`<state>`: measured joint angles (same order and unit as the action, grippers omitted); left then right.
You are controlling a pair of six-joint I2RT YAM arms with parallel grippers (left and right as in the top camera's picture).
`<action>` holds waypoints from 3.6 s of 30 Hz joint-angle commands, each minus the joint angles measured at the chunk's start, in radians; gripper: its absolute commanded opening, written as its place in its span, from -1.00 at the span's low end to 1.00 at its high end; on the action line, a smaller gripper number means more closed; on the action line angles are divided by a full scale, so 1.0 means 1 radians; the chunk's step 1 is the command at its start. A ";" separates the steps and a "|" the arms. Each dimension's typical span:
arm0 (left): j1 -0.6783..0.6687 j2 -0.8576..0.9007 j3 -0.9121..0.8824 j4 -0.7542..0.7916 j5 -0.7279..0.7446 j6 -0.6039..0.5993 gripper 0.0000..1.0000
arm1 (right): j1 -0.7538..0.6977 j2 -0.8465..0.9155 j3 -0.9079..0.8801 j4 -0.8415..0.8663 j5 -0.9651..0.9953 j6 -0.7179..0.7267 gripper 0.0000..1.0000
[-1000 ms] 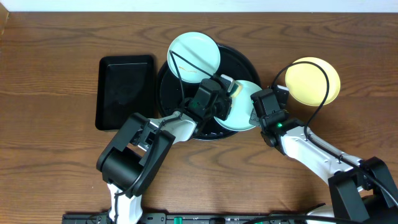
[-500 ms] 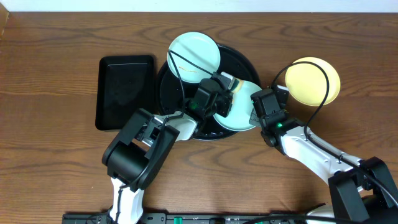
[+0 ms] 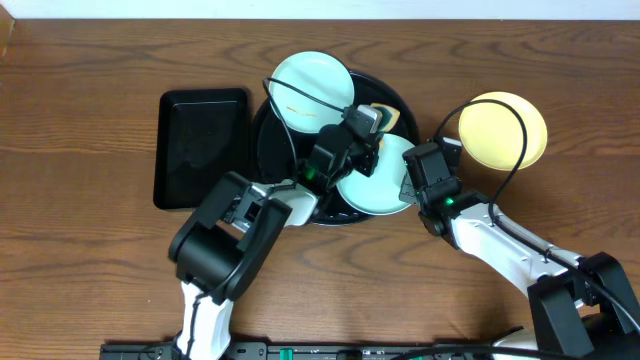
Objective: Clean dirty plates on tray and stack at the side
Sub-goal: 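Carry the mint plate right and set it on the yellow plate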
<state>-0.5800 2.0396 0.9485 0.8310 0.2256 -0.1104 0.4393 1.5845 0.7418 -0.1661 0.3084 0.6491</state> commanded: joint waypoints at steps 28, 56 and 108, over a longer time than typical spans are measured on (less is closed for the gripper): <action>0.733 -0.888 0.000 -1.304 0.290 -0.095 -0.84 | 0.256 -0.084 0.488 0.106 0.597 -1.434 -0.98; 0.754 -0.779 0.000 -1.355 0.421 -0.094 -0.85 | 0.376 0.028 0.488 0.292 0.729 -1.262 -0.98; 0.754 -0.779 0.000 -1.374 0.358 -0.093 -0.84 | -0.903 0.229 0.440 -0.163 -0.583 -0.495 0.51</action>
<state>0.1684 1.2591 0.9447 -0.5426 0.5945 -0.2062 -0.4614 1.8076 1.1862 -0.3279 -0.2379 0.1040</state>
